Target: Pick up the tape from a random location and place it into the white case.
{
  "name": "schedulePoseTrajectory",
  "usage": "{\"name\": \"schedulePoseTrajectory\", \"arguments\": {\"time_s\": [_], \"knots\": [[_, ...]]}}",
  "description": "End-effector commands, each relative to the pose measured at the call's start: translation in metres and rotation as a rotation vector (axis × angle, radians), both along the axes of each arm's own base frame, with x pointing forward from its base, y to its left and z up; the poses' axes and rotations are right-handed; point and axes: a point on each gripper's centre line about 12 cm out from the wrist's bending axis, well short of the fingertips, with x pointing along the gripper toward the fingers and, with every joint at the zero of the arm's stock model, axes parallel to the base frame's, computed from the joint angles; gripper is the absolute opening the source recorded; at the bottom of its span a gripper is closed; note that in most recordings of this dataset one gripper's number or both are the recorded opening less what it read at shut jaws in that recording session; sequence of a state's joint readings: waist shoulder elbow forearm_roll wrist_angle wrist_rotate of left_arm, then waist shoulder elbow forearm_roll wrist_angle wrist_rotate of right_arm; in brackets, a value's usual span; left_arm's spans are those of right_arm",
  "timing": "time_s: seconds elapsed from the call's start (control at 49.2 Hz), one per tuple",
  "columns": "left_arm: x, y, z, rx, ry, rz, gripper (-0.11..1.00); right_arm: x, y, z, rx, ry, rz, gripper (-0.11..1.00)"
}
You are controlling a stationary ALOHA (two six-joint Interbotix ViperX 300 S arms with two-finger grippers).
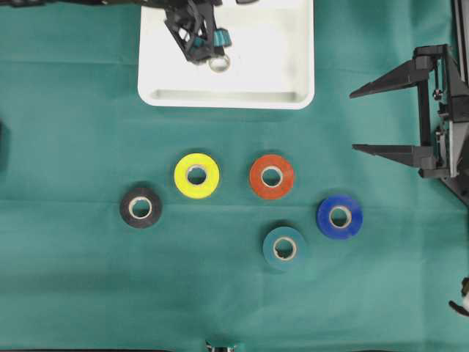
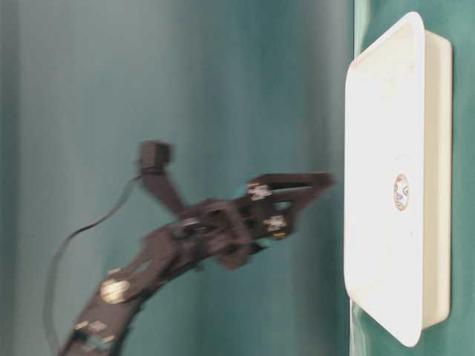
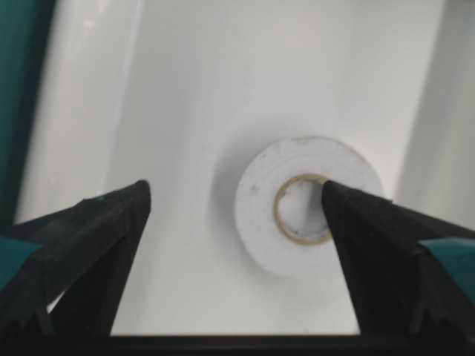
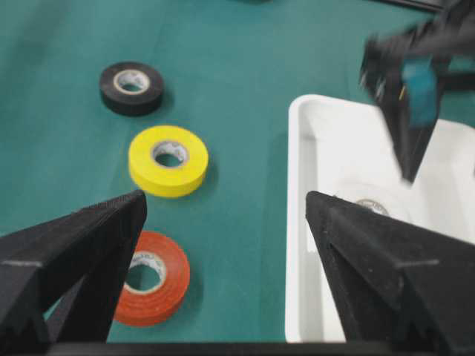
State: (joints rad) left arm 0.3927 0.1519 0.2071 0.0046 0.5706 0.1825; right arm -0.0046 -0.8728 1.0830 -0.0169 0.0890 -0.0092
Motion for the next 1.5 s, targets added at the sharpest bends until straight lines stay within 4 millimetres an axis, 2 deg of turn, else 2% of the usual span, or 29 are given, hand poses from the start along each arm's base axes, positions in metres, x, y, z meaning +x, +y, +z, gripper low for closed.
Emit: {"name": "schedulePoseTrajectory", "arguments": {"time_s": [0.0, 0.325, 0.488, 1.179, 1.321, 1.484], "knots": [[-0.004, -0.003, 0.049, 0.03, -0.082, 0.0, 0.99, 0.003, 0.0, 0.012, 0.001, -0.031, 0.001, 0.91], [-0.028, -0.014, 0.118, 0.049, -0.128, -0.003, 0.99, 0.003, 0.0, 0.015, 0.0, -0.038, 0.001, 0.91], [-0.036, -0.018, 0.138, 0.064, -0.166, -0.003, 0.99, 0.003, 0.0, 0.015, 0.001, -0.04, 0.001, 0.91], [-0.041, -0.024, 0.135, 0.058, -0.152, -0.012, 0.99, 0.004, 0.0, 0.017, 0.003, -0.048, 0.001, 0.91], [-0.036, -0.042, 0.134, 0.053, -0.149, -0.058, 0.99, 0.004, 0.0, 0.018, 0.003, -0.045, 0.001, 0.91], [-0.03, -0.076, 0.131, 0.041, -0.148, -0.137, 0.99, 0.004, 0.0, 0.019, 0.006, -0.048, 0.0, 0.91]]}}
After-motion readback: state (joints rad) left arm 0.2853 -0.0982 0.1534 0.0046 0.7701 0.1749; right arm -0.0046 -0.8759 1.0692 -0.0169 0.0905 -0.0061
